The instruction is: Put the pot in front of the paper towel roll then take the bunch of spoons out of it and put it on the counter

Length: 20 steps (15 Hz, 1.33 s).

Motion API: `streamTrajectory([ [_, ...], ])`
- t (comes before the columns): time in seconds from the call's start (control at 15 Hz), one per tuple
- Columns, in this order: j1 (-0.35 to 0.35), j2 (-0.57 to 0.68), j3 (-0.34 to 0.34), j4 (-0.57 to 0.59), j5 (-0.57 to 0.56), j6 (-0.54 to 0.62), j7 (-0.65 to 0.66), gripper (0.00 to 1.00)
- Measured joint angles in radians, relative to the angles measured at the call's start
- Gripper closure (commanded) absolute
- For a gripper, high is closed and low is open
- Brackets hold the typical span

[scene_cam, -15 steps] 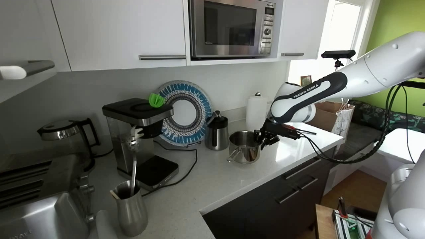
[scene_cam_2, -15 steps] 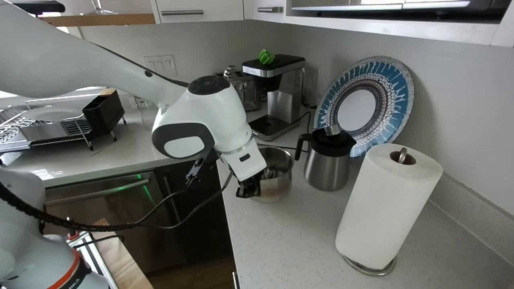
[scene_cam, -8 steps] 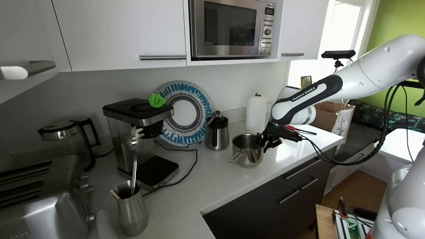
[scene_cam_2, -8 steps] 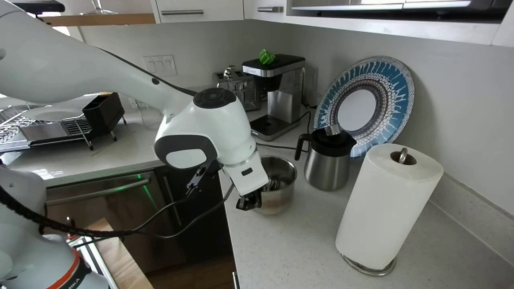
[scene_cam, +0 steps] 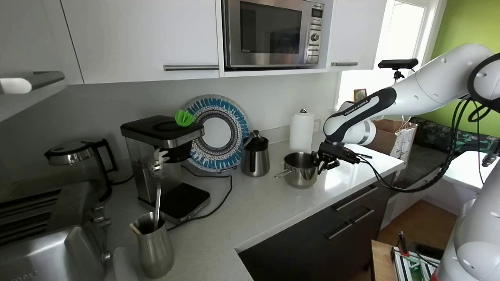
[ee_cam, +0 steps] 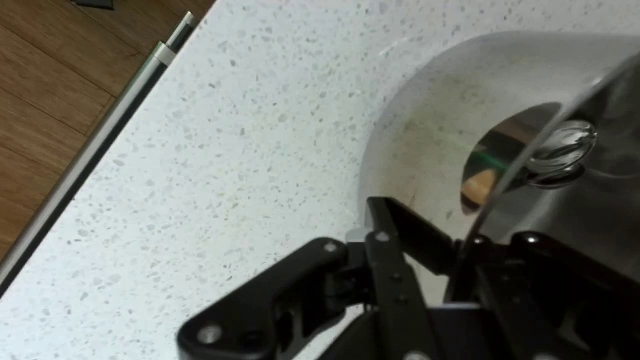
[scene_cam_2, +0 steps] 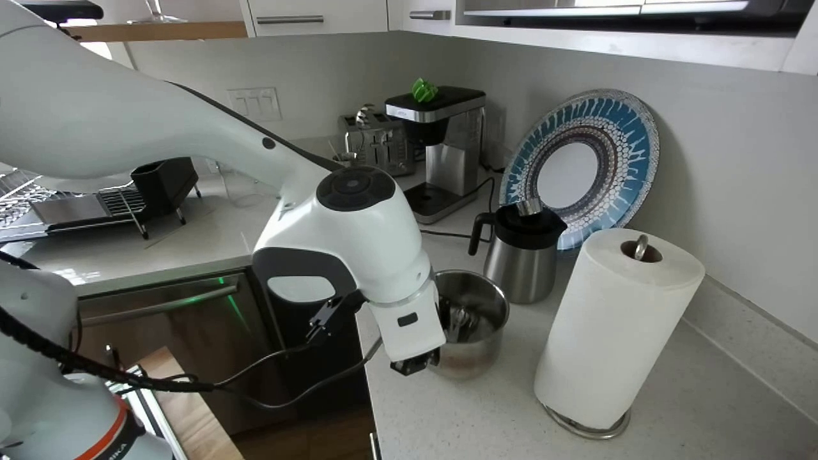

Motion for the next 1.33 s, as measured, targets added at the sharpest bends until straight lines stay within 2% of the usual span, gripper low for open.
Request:
streamTrajectory([
  [0.47,-0.009,0.066,-0.026,0.053,0.034,0.036,0.001,0.98],
  [0.53,-0.011,0.073,-0.029,0.057,0.034,0.036,0.001,0.67],
  [0.6,-0.012,0.080,-0.032,0.062,0.034,0.036,0.001,0.65],
  [0.73,-0.015,0.093,-0.037,0.073,0.034,0.036,0.001,0.52],
  [1.13,-0.016,0.064,-0.041,0.104,-0.004,0.036,0.001,0.06],
  [1.2,-0.016,0.042,-0.040,0.106,-0.034,0.035,0.001,0.01],
  [1.33,-0.016,-0.002,-0.032,0.120,-0.095,0.010,0.000,0.00],
])
